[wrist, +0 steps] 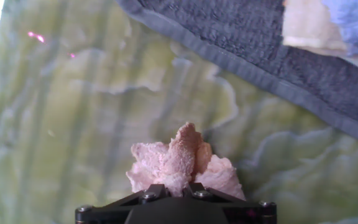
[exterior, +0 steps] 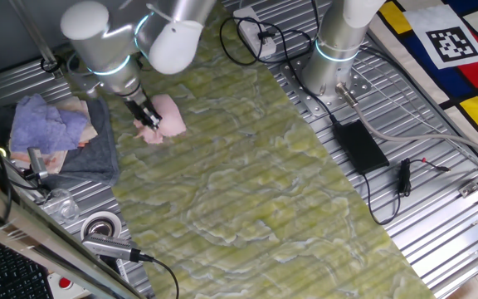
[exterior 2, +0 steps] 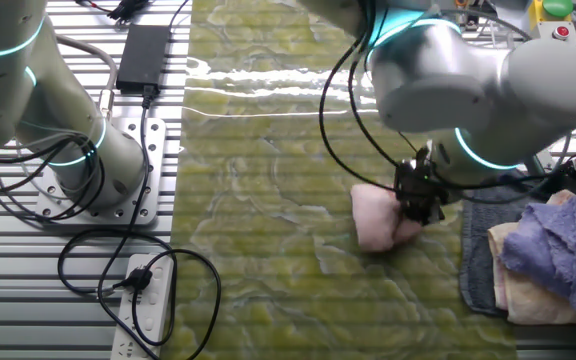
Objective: Clean the table with a cloth
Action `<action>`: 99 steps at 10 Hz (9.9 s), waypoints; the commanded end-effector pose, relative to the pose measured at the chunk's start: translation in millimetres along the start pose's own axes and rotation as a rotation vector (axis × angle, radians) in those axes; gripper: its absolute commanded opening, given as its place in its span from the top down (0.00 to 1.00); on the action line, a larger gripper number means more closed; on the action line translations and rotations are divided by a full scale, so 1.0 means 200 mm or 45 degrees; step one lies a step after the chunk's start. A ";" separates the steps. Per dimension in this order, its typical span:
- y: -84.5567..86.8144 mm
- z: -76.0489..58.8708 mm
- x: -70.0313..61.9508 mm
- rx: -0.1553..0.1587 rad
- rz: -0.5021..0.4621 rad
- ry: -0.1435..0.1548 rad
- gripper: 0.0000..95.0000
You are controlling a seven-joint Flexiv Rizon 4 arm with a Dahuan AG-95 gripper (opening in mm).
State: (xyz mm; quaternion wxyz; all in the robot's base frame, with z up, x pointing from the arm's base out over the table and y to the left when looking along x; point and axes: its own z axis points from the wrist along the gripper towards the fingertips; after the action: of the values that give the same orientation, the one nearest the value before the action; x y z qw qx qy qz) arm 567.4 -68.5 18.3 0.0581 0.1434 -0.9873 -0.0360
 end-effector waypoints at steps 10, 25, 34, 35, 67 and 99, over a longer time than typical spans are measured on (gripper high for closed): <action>0.33 -0.03 -0.13 -0.030 0.133 -0.012 1.00; 0.21 -0.02 -0.11 0.065 0.005 0.024 1.00; 0.32 -0.04 -0.14 0.151 -0.300 0.091 1.00; 0.32 -0.04 -0.14 0.156 -0.339 0.096 1.00; 0.84 0.06 0.11 0.004 0.031 0.004 1.00; 0.51 0.04 0.78 -0.253 -0.061 0.135 1.00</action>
State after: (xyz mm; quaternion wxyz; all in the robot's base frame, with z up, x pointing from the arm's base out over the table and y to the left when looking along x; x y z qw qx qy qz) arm 389.1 -15.8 36.1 0.1236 0.1624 -0.9706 -0.1276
